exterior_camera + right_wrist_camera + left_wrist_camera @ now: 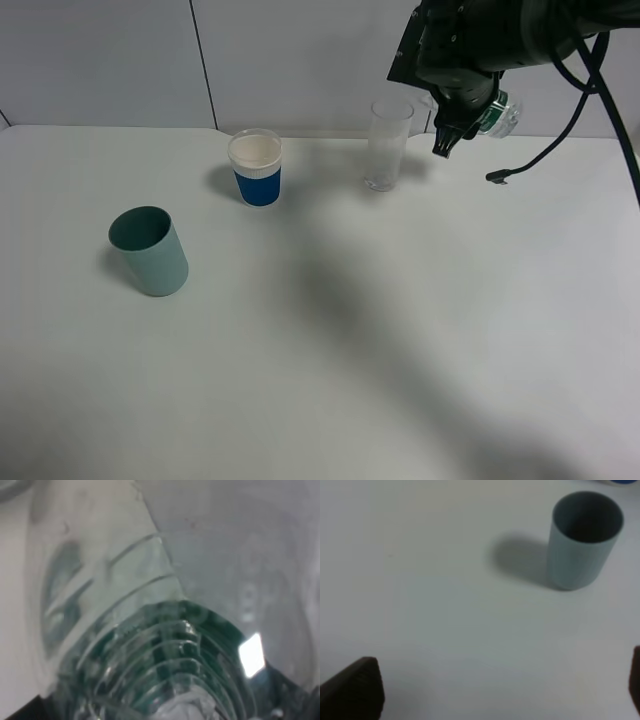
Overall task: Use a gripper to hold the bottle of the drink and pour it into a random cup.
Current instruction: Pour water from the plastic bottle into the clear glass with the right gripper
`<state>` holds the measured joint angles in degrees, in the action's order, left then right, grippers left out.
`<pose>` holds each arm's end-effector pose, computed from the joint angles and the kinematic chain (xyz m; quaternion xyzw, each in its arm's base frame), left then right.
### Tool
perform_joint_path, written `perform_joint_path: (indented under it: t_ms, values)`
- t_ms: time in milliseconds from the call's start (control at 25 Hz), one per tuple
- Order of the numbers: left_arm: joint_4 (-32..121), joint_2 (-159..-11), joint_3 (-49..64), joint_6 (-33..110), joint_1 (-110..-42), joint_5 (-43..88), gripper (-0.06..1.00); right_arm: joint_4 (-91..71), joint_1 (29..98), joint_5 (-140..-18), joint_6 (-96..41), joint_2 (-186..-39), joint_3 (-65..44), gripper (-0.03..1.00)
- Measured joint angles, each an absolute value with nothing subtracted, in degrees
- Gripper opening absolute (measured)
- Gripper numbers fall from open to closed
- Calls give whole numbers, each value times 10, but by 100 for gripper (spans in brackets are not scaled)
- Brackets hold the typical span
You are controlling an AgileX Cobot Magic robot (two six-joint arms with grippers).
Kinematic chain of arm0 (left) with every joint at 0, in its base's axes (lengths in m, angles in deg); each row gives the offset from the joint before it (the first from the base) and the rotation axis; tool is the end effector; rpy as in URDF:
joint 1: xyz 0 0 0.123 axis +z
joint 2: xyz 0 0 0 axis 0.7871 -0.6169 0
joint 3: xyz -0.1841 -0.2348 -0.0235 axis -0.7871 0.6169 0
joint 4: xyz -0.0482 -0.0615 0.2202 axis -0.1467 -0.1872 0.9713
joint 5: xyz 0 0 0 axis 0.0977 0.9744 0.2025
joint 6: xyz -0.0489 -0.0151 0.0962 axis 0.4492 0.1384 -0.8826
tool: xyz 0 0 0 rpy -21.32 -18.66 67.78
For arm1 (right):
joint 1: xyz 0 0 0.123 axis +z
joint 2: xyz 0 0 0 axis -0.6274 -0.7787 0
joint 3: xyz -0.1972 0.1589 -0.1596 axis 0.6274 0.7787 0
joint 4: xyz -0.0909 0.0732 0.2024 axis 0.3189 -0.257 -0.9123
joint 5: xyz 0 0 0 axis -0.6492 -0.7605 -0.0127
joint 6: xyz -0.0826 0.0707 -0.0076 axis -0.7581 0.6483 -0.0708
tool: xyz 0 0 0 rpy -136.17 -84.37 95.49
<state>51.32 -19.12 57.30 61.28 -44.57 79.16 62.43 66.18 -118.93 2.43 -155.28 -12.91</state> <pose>-0.0019 -0.0120 0.2667 0.0297 0.8786 0.0160 0.4764 0.4119 0.1293 0.2195 -0.4450 0.7757 -0.3902 0.2193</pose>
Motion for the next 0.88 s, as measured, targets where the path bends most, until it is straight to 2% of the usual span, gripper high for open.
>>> perform_joint_path:
  t_ms: [880]
  values:
    - [513, -191, 573, 613, -446, 792, 99, 624, 662, -1239, -6, -1553, -129, 55]
